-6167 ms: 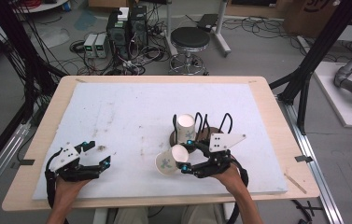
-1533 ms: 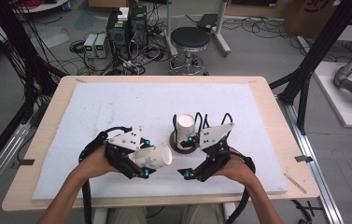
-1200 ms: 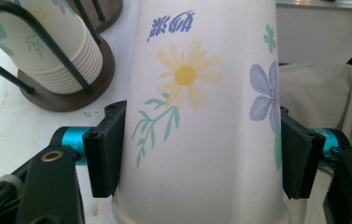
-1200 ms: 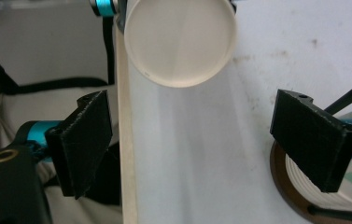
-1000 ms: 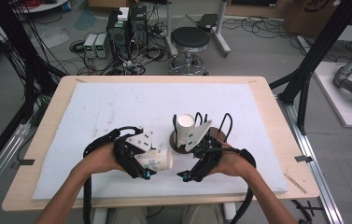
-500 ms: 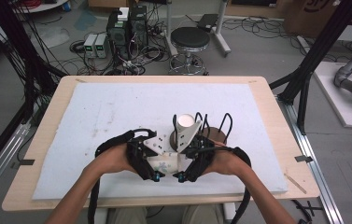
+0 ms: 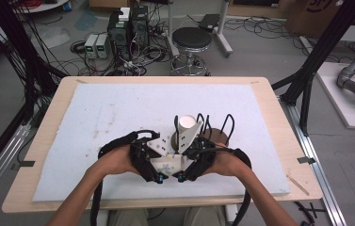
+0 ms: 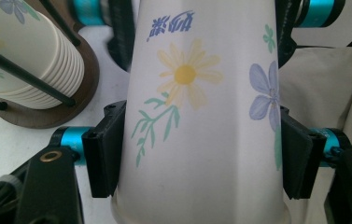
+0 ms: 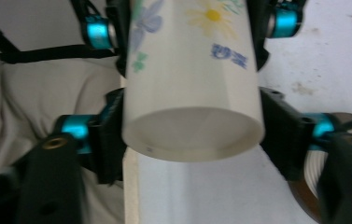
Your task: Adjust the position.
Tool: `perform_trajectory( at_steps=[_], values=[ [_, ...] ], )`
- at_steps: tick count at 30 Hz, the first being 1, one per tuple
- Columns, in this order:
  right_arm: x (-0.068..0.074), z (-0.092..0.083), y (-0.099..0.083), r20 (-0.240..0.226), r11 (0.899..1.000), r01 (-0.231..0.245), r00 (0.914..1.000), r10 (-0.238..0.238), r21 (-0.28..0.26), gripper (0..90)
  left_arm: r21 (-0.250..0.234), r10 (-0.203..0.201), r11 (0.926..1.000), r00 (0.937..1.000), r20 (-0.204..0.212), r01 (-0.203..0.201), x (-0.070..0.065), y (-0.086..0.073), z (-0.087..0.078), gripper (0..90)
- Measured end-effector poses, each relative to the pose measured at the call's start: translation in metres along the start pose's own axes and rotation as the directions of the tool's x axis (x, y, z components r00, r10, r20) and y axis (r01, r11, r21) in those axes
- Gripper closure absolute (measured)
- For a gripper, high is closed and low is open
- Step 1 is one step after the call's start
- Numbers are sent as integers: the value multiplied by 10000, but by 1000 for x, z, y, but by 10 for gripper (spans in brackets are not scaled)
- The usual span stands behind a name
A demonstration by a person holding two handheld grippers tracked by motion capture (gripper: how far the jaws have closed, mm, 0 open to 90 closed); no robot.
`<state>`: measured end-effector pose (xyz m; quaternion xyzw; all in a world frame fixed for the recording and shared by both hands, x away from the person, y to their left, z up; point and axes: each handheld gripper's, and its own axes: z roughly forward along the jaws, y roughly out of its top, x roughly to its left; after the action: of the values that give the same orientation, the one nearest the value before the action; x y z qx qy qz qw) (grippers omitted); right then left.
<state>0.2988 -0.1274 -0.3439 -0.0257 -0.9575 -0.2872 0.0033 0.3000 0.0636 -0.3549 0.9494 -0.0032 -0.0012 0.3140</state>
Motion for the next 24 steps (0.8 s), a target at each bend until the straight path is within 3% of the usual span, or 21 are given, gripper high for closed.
perform_trajectory(
  at_steps=[8,10,13,20,22,24],
  values=[
    [0,1,0,11,10000,11,10000,-11,52,367,-210,-104,9997,9999,102,106,1,-2,2,268],
    [1,1,0,-70,10000,5,10000,-4,89,367,-358,-79,9993,9999,110,83,2,-3,2,218],
    [2,1,0,-35,9999,-12,10000,13,171,367,-770,-195,9968,9998,48,198,2,-6,2,73],
    [2,3,-3,-52,9999,-84,10000,85,74,367,-1078,-248,9939,9996,-120,234,2,-10,1,57],
    [2,3,-4,-55,10000,-56,10000,56,15,368,-1373,-310,9901,9995,-87,295,2,-11,-2,58],
    [3,2,-7,2,9998,-86,10000,86,-189,367,-1994,-512,9787,9987,-45,492,2,-16,-5,58]
  ],
)
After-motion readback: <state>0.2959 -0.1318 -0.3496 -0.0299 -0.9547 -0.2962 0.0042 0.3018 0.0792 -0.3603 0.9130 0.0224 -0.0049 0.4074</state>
